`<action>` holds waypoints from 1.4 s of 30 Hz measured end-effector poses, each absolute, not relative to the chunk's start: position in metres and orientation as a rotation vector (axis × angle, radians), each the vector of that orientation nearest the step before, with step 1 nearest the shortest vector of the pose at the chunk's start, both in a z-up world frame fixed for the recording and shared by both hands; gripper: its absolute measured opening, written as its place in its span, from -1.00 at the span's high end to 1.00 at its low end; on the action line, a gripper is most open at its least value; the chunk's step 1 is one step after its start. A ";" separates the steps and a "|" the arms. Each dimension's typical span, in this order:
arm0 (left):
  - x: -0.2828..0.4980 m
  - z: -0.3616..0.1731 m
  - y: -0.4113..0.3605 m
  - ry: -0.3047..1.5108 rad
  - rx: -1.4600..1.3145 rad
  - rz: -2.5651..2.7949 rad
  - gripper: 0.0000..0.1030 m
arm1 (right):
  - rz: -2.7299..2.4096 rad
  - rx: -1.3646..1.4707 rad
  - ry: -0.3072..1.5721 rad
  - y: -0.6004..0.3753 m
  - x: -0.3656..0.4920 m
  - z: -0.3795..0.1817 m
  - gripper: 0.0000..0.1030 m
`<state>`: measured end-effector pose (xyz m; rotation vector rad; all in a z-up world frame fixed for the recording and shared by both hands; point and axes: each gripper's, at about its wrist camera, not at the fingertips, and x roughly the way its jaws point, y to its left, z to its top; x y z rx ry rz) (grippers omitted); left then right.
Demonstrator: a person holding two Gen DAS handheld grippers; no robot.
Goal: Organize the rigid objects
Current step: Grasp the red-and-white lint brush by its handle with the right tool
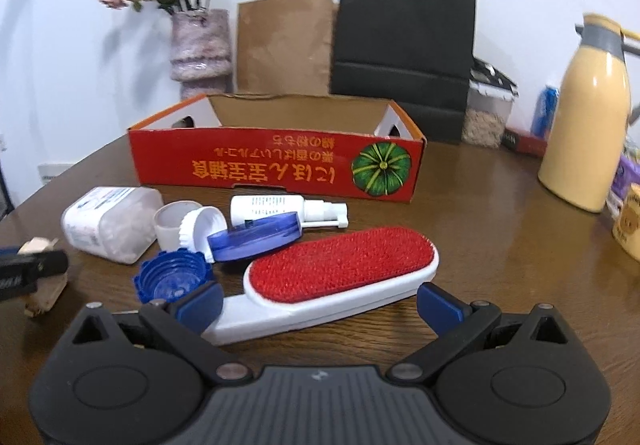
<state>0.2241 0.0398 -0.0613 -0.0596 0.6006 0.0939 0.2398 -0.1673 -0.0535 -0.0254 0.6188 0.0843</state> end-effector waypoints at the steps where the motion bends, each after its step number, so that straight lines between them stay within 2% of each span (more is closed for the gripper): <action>1: 0.224 -0.061 0.040 0.601 -0.061 0.095 0.36 | 0.082 -0.014 0.629 -0.166 0.243 -0.054 -1.00; 19: 0.223 -0.061 0.045 0.600 -0.084 0.112 0.37 | 0.016 -0.111 0.672 -0.212 0.241 -0.045 -0.95; 22: 0.223 -0.061 0.044 0.602 -0.081 0.114 0.37 | 0.041 -0.055 0.669 -0.219 0.240 -0.043 -0.94; 30: 0.222 -0.061 0.044 0.602 -0.082 0.113 0.36 | 0.136 -0.067 0.687 -0.178 0.245 -0.049 -0.94; 32: 0.223 -0.061 0.044 0.602 -0.084 0.113 0.37 | 0.130 -0.079 0.710 -0.173 0.250 -0.055 -0.89; 42: 0.223 -0.061 0.044 0.602 -0.083 0.113 0.37 | 0.085 -0.037 0.735 -0.203 0.260 -0.064 -0.87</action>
